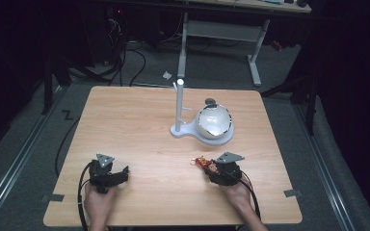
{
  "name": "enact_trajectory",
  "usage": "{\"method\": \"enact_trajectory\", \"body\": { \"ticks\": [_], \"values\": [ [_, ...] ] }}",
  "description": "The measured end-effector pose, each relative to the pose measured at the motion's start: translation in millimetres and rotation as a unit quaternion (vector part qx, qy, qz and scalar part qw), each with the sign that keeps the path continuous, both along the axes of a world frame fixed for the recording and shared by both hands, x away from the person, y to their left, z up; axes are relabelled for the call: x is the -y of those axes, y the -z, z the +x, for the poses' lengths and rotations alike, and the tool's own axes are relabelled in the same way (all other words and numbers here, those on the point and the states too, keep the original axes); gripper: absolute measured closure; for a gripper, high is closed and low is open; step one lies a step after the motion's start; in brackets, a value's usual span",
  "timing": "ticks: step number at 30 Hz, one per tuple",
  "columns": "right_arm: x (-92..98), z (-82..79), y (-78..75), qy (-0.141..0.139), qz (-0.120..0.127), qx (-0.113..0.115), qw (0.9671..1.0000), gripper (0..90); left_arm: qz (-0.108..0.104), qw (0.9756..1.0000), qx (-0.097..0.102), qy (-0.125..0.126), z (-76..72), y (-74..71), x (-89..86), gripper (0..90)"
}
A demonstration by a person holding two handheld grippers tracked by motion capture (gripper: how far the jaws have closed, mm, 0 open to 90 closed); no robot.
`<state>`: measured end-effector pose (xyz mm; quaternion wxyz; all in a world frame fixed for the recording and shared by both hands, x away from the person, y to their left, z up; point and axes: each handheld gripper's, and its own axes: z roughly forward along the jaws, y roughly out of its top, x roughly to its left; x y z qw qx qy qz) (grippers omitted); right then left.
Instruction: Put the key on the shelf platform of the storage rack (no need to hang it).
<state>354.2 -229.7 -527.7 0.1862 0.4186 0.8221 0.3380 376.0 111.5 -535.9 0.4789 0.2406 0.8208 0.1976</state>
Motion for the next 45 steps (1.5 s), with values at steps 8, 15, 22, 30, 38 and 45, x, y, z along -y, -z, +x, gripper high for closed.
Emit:
{"method": "enact_trajectory", "body": {
  "ticks": [8,15,22,30,38,45],
  "values": [
    [-0.7,-0.9,-0.2,-0.012,0.002,0.003,0.9999,51.4,-0.001,1.0,0.0,-0.001,0.1,-0.2,0.0,17.1],
    [3.7,-4.0,-7.2,-0.009,0.021,0.01,0.9997,51.5,0.001,1.0,0.001,0.001,0.0,0.1,-0.3,17.1],
    [11.3,-7.9,-15.9,-0.005,0.028,0.021,0.9994,51.5,-0.001,1.0,0.0,-0.001,0.1,-0.1,0.0,17.1],
    [24.8,-12.7,-29.3,0.001,0.039,0.034,0.9987,51.6,0.0,1.0,0.0,0.0,0.0,0.0,0.2,17.1],
    [41.3,-18.8,-40.3,0.013,0.05,0.042,0.9978,51.6,0.0,1.0,0.0,0.0,0.0,0.1,0.3,17.1],
    [58.5,-22.3,-45.0,0.032,0.059,0.042,0.9968,51.6,0.001,1.0,0.0,0.001,0.0,0.2,0.3,17.1]
  ]
}}
